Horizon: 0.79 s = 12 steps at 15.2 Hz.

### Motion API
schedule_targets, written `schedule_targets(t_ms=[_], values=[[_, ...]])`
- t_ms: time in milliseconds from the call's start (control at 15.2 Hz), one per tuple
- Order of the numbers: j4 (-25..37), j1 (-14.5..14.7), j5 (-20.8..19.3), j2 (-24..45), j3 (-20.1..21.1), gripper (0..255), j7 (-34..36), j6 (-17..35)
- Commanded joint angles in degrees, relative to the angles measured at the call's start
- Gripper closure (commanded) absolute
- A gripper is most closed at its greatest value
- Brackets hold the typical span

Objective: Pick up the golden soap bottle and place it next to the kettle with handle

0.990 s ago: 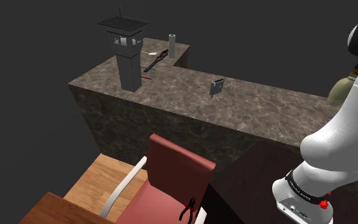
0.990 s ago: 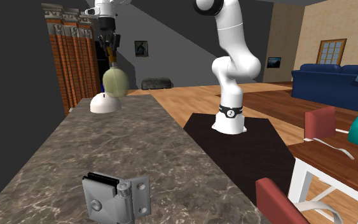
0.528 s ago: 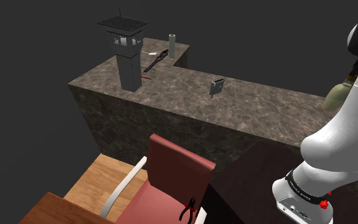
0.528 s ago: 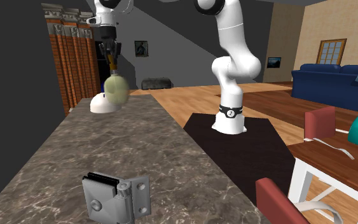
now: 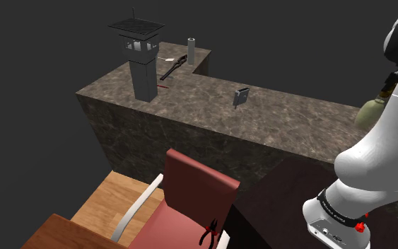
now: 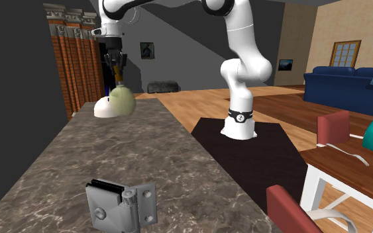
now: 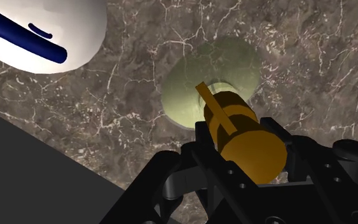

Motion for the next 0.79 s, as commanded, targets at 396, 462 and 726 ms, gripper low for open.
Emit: schedule_targets(t_ms=[396, 462, 726], values=[[-4.5, 0.0, 1.3, 1.2, 0.7, 255, -1.0, 5.3], [-4.5, 0.0, 1.3, 1.2, 0.6, 255, -1.0, 5.3], [-4.5, 0.0, 1.3, 1.2, 0.7, 255, -1.0, 5.3]])
